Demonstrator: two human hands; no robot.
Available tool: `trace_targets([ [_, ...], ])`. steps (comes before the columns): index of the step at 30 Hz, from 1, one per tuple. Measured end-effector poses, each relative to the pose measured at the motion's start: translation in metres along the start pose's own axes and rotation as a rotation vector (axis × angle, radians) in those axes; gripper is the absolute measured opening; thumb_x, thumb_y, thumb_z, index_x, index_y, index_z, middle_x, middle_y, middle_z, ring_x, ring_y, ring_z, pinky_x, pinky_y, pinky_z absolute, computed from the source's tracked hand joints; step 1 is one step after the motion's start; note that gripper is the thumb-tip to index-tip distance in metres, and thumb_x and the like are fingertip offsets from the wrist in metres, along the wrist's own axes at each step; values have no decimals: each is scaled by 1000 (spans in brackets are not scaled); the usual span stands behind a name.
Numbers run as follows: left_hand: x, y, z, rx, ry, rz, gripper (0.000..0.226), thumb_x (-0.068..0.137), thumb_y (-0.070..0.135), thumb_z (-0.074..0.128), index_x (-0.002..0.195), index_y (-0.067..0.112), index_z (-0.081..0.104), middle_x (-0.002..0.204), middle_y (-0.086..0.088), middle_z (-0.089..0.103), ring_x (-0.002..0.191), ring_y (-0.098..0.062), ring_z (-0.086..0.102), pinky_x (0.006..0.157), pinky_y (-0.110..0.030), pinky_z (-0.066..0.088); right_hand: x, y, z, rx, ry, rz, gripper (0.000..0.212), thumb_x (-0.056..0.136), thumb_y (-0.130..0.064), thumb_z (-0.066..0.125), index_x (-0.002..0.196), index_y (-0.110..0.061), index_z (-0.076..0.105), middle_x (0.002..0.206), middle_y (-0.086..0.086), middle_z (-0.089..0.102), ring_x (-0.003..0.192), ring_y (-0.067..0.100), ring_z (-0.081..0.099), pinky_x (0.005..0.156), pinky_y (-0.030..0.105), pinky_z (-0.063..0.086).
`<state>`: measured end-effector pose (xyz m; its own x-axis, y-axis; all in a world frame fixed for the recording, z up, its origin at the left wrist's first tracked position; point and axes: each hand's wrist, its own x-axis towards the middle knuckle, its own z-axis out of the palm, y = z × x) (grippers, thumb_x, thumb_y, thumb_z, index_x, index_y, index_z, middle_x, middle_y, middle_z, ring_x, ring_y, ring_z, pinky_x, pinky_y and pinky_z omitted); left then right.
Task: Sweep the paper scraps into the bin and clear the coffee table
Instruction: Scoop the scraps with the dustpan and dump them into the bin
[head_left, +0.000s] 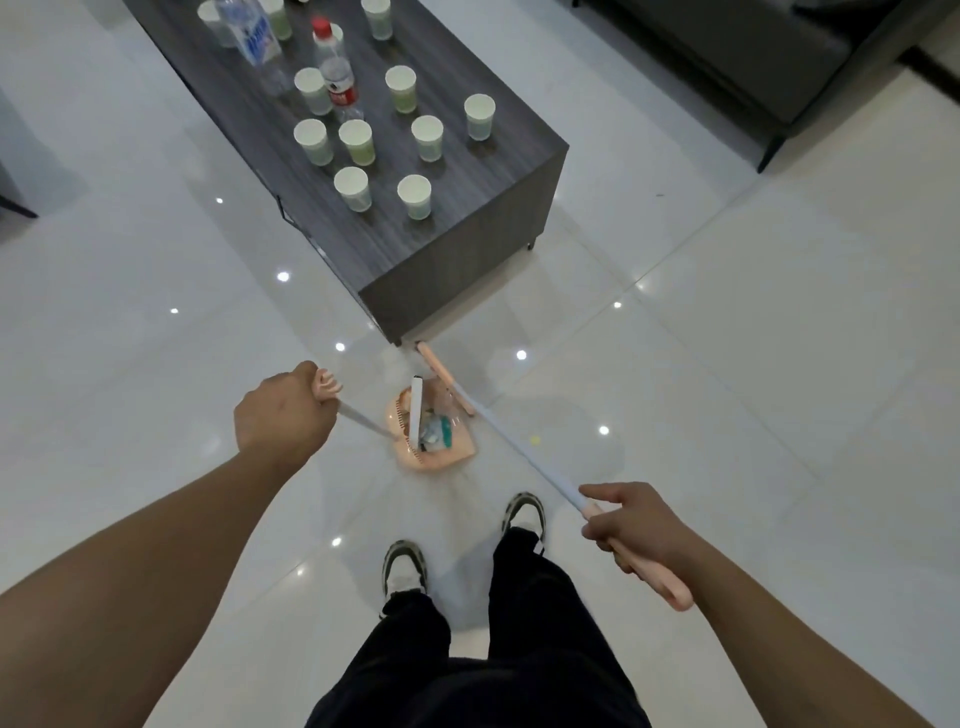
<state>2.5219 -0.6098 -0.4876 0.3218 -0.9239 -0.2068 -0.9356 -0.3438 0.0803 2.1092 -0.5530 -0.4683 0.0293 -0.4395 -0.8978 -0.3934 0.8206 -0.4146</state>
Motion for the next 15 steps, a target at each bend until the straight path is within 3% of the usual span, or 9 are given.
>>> trace_targets([
  [3,-10,-15,-2,-40,-33,-5,16,84,38,46,77,24,49,64,1,56,59,-26,53,57,-31,43,-3,17,19,92,86,-10,45,77,-2,68,115,-26,61,68,15,59,42,18,46,42,24,40],
  [6,-24,-26,-3,-72,-51,47,16,80,38,50,72,24,46,62,2,56,58,-25,54,57,-31,45,-7,36,39,123,156,-6,18,79,-1,61,88,-14,53,72,11,43,55,22,38,47,29,35],
  [9,-36,-25,-3,-10,-75,185,14,81,37,51,75,26,45,62,3,53,58,-25,51,53,-29,37,-11,55,58,161,217,23,32,77,4,59,78,-15,33,69,6,29,55,21,28,50,33,27],
  [15,-59,-11,16,21,-72,272,12,80,25,55,86,20,46,66,0,51,56,-26,49,50,-29,34,-16,77,107,62,202,120,29,74,9,64,76,-7,40,65,10,40,39,20,39,49,33,36],
])
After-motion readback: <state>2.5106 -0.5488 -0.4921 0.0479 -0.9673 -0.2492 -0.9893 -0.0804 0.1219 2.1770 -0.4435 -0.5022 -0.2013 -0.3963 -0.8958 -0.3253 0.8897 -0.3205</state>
